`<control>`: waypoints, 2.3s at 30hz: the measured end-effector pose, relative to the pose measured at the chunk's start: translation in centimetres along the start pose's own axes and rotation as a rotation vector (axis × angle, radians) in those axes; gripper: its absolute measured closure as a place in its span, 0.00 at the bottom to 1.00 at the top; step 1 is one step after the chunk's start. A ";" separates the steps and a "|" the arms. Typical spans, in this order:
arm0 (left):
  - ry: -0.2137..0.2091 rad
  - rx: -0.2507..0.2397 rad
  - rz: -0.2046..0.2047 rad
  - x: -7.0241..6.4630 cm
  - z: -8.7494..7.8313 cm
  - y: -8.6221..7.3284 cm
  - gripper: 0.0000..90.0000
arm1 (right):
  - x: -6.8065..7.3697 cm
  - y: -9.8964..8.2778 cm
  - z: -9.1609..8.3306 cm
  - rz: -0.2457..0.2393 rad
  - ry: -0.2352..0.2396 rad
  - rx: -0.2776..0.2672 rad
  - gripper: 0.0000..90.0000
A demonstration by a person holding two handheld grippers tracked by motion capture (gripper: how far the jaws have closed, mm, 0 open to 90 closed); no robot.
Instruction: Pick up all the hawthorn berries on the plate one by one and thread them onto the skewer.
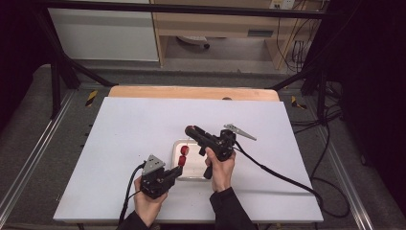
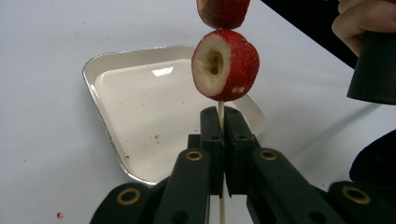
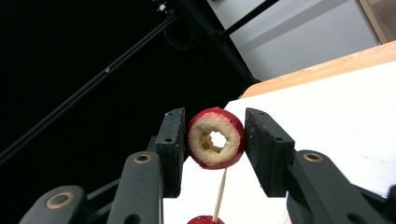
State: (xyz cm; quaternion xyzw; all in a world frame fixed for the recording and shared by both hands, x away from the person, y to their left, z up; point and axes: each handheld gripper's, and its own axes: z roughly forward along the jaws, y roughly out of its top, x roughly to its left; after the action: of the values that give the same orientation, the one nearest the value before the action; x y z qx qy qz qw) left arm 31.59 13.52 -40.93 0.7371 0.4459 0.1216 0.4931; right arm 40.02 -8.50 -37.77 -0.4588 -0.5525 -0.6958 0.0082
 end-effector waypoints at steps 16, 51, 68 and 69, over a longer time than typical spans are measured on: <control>-0.001 -0.017 0.008 -0.1 0.0 -0.2 0.98 | 0.0 0.1 0.0 0.008 -0.002 -0.008 0.66; -0.029 -0.038 -0.112 -0.4 1.0 -0.4 0.98 | 0.0 -1.2 0.2 0.038 0.017 -0.006 0.66; -0.068 -0.022 -0.041 0.6 0.7 -0.4 0.98 | -0.1 -0.1 -0.3 0.020 0.046 0.102 0.67; -0.075 -0.019 -0.036 0.6 0.7 -0.4 0.98 | -0.2 0.0 -0.4 0.015 0.052 0.114 0.67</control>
State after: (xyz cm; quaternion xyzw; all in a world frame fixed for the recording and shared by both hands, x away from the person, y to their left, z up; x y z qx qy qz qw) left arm 32.15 13.65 -41.75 0.7282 0.4392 0.0891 0.5186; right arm 39.91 -8.90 -37.86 -0.4436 -0.5875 -0.6746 0.0539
